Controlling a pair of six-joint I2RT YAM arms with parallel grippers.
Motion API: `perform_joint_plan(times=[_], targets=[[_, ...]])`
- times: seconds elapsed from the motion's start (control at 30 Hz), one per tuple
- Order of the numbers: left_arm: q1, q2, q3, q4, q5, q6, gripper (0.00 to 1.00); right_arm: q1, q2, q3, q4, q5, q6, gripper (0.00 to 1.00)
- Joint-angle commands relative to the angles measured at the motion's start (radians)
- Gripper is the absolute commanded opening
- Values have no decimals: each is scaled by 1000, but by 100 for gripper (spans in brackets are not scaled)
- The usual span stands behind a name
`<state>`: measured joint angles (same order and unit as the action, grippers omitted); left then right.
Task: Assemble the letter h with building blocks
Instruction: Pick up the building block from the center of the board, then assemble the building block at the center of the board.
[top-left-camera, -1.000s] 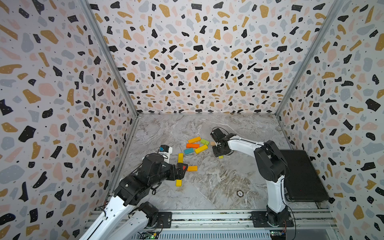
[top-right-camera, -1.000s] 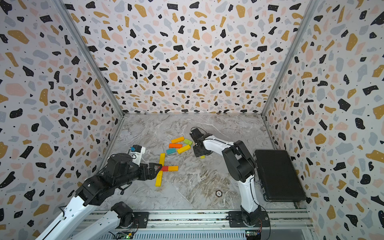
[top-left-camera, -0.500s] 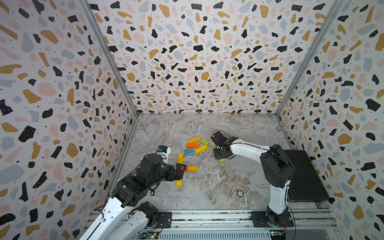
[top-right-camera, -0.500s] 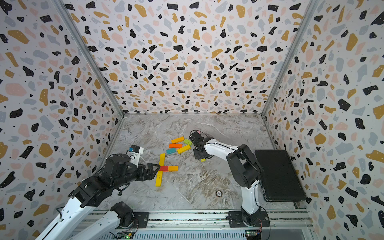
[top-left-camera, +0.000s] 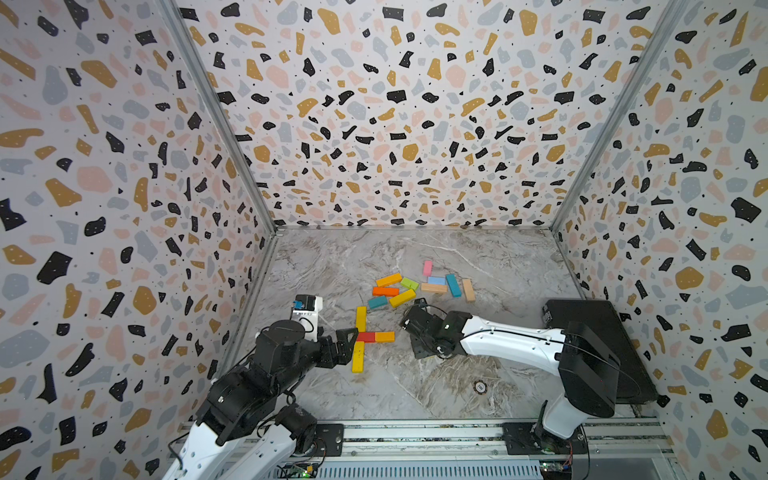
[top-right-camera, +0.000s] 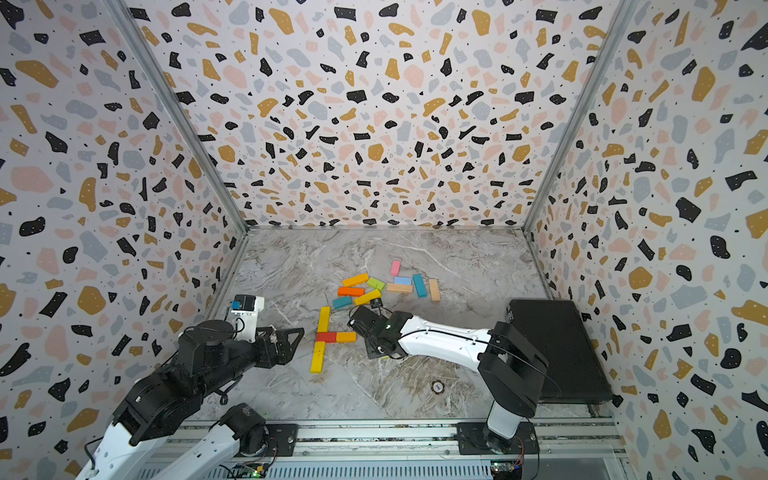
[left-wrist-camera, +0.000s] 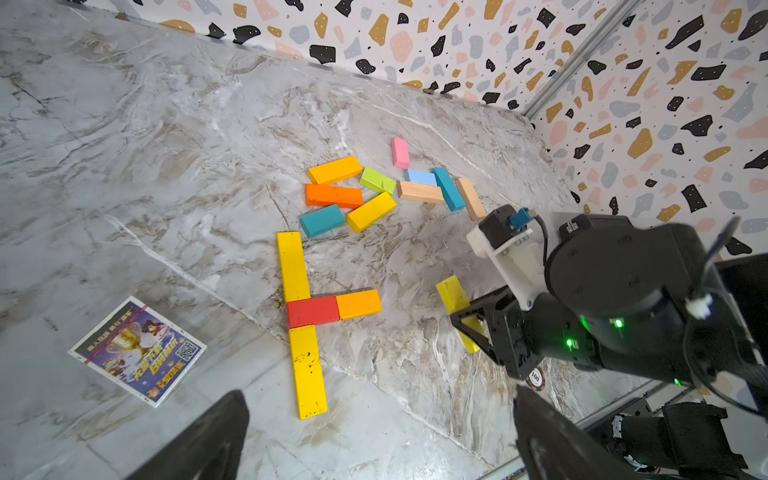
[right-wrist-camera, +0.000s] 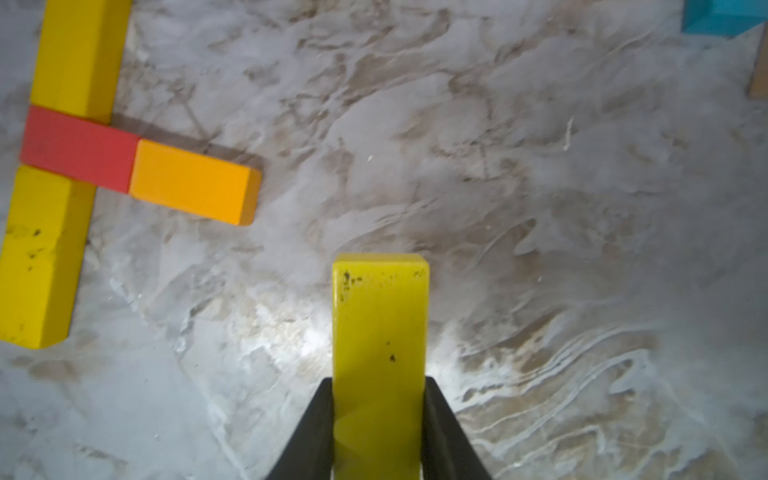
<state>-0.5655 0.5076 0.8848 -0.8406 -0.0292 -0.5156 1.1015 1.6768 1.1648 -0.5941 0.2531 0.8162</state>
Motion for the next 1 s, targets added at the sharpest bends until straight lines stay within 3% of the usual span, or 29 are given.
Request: perform_joint_plan(times=[0.0,0.3,0.97], targets=[[4,-26,9,-7,-20,14,99,58,29,16,-19,54,123,21],[4,-51,43,-47,-34,17,99,173,204,177,-53,93,248,21],[4,-78,115,-97,-77,51,99,161,342,307,-78,-9,364,21]])
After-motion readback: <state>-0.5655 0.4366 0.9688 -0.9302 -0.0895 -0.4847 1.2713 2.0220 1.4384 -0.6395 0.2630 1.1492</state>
